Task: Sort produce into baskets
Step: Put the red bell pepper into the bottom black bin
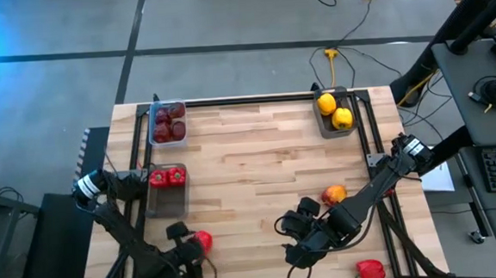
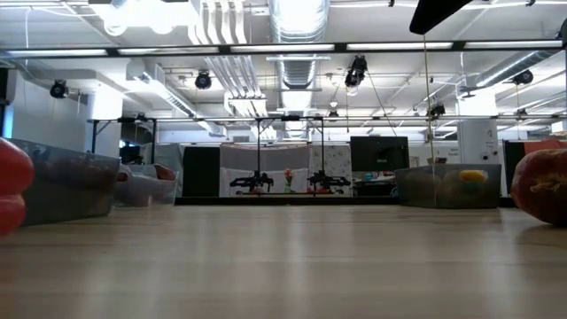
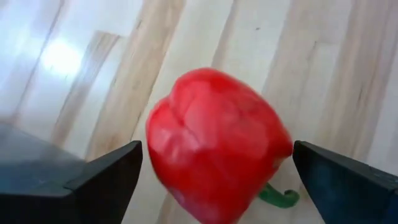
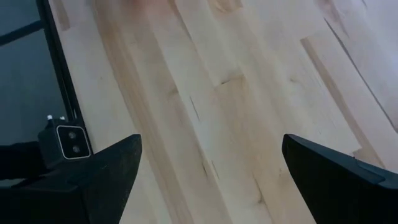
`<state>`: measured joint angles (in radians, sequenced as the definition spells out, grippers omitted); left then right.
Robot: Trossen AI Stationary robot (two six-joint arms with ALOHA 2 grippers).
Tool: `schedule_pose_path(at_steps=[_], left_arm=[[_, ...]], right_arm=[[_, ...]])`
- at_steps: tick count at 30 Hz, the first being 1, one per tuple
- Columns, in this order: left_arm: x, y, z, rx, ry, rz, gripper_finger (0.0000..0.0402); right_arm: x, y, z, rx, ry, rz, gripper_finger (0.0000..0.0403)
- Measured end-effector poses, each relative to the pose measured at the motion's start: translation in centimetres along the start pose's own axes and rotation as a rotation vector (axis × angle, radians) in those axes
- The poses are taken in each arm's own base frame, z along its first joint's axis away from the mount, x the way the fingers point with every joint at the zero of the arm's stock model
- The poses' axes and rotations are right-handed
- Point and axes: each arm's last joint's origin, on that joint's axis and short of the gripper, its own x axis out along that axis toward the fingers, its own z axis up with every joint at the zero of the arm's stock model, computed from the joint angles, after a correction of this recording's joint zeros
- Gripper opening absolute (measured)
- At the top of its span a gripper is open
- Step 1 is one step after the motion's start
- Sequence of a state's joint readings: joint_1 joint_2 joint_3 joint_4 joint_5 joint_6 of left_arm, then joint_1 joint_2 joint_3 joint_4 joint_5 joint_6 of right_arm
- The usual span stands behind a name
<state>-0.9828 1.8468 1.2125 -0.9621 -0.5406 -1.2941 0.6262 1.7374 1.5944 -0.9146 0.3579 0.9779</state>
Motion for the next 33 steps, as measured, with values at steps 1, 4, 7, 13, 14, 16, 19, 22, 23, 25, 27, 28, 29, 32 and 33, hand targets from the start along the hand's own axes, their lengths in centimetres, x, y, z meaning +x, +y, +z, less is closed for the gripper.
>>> schedule_pose_path(at_steps=[1, 4, 7, 13, 14, 16, 19, 22, 23, 25, 27, 28, 29, 32, 33], left_arm=[[0.0, -0.1, -0.4, -0.035, -0.017, 0.007, 0.0397], [0.1, -0.5, -1.8, -0.176, -0.056, 0.015, 0.0397], [0.5, -1.1, -3.3, -0.297, -0.095, 0.020, 0.0397], [2.3, -2.9, -6.1, -0.444, -0.175, 0.033, 0.0397], [2.7, -3.1, -6.4, -0.463, -0.189, 0.039, 0.0397], [3.4, -3.5, -6.8, -0.491, -0.226, 0.058, 0.0397], [4.0, -4.0, -7.0, -0.541, -0.290, 0.073, 0.0397], [4.2, -4.5, -6.9, -0.587, -0.332, 0.106, 0.0397], [4.2, -4.6, -6.8, -0.587, -0.338, 0.122, 0.0397], [4.1, -4.7, -6.4, -0.572, -0.353, 0.150, 0.0397], [4.0, -4.8, -6.2, -0.560, -0.377, 0.157, 0.0397], [4.1, -4.8, -6.1, -0.564, -0.381, 0.157, 0.0397], [4.2, -4.7, -6.0, -0.571, -0.382, 0.161, 0.0397], [4.3, -4.6, -5.7, -0.586, -0.382, 0.168, 0.0395], [4.3, -4.5, -5.6, -0.592, -0.381, 0.168, 0.0391]], right_arm=[[0.0, 0.0, 0.0, 0.006, 0.000, 0.000, 0.0380], [0.0, 0.0, 0.0, 0.037, 0.001, 0.001, 0.0380], [0.0, 0.0, 0.0, 0.045, 0.000, 0.001, 0.0380], [0.0, 0.0, 0.0, 0.045, 0.002, 0.003, 0.0380], [0.0, 0.0, 0.0, 0.045, 0.011, 0.008, 0.0380], [0.0, 0.1, -0.1, 0.046, 0.039, 0.026, 0.0380], [0.0, 0.2, -0.2, 0.057, 0.083, 0.053, 0.0380], [0.0, 0.2, -0.3, 0.088, 0.103, 0.062, 0.0380], [0.0, 0.2, -0.3, 0.098, 0.107, 0.064, 0.0380], [0.0, 0.2, -0.3, 0.104, 0.108, 0.065, 0.0380], [0.0, 0.2, -0.3, 0.104, 0.108, 0.065, 0.0380], [0.0, 0.2, -0.3, 0.104, 0.108, 0.065, 0.0380], [0.0, 0.2, -0.3, 0.104, 0.108, 0.065, 0.0380], [-0.1, 0.2, -0.3, 0.104, 0.107, 0.065, 0.0380], [-0.1, 0.2, -0.3, 0.104, 0.107, 0.065, 0.0380]])
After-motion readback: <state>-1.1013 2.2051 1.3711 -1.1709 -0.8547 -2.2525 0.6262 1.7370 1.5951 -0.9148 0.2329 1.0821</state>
